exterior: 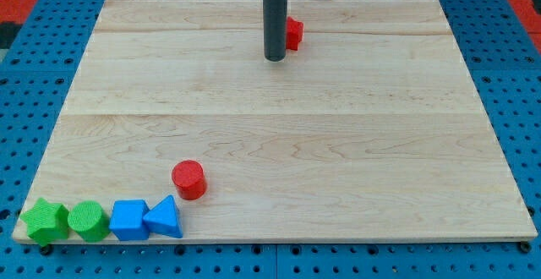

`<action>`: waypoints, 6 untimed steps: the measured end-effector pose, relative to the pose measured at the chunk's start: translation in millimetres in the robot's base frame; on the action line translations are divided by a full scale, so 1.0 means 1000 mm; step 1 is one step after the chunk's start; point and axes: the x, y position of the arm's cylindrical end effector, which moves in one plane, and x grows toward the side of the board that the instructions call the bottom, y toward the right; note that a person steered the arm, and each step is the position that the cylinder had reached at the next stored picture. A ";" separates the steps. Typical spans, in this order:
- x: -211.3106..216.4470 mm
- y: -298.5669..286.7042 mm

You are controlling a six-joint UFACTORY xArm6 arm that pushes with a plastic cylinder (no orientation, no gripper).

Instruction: Go to the bottom center of the board

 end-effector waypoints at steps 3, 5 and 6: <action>-0.036 0.053; 0.170 0.054; 0.210 0.021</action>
